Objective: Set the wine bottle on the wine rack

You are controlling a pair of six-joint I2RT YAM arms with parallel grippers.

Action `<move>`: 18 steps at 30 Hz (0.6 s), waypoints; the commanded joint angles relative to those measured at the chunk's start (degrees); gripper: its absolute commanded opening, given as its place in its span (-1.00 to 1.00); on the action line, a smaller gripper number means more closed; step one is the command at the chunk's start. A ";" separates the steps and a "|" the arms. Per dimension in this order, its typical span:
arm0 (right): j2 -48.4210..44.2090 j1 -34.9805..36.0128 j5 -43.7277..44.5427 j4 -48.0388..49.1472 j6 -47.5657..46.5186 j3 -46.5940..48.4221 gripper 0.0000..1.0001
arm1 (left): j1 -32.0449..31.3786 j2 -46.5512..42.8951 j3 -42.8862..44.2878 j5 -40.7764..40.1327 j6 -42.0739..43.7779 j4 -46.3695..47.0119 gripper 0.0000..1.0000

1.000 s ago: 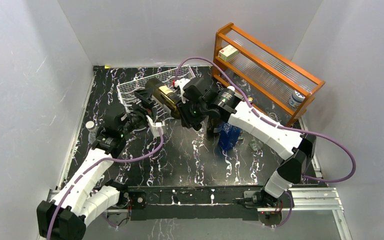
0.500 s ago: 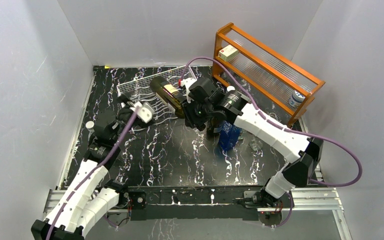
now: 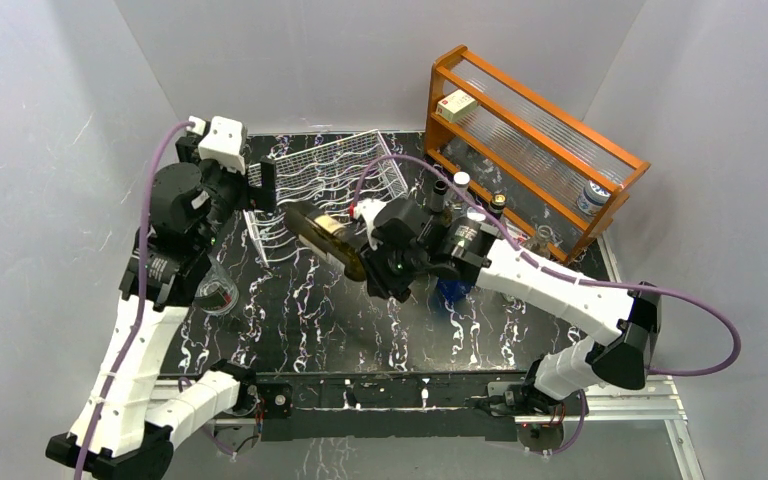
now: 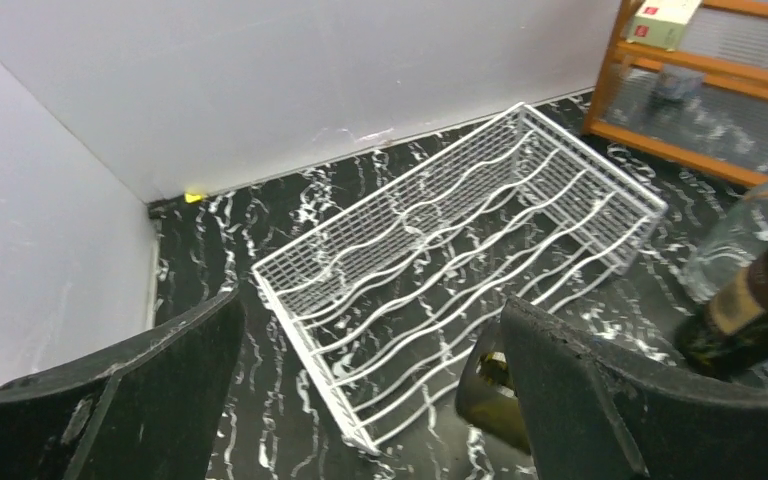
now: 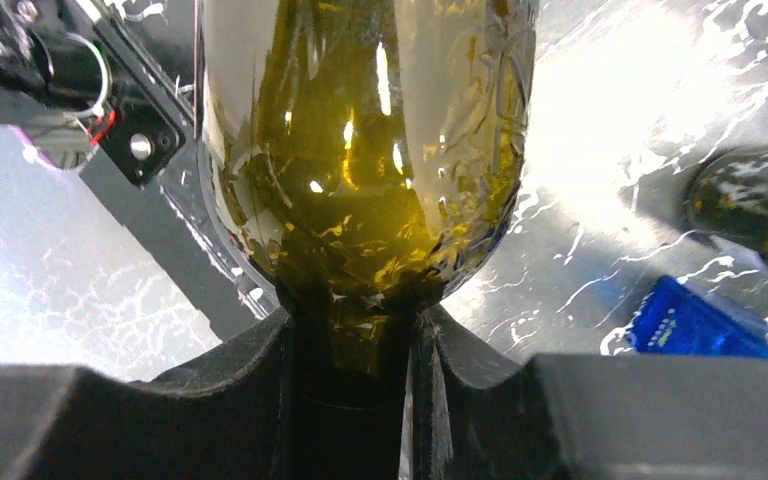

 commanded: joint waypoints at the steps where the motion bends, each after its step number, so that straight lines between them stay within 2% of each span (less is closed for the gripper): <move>1: -5.50 4.00 1.98 12.91 4.33 -3.73 -1.00 | 0.01 2.41 8.15 0.86 -9.78 -12.54 0.96; 5: -5.37 8.25 6.08 15.81 8.00 -7.94 -1.00 | 0.00 3.03 8.65 1.87 -15.89 -16.83 0.96; 9: -4.53 10.76 9.24 20.43 12.05 -12.48 -1.00 | -0.01 2.31 8.04 7.59 -19.73 -18.43 0.96; 14: -3.21 11.60 11.26 28.63 14.97 -17.92 -1.00 | 0.02 -0.87 3.57 10.79 -22.08 -15.09 0.96; 18: 0.41 11.61 11.92 31.35 18.23 -17.70 -1.00 | 0.04 -1.75 1.67 11.40 -23.54 -13.02 0.96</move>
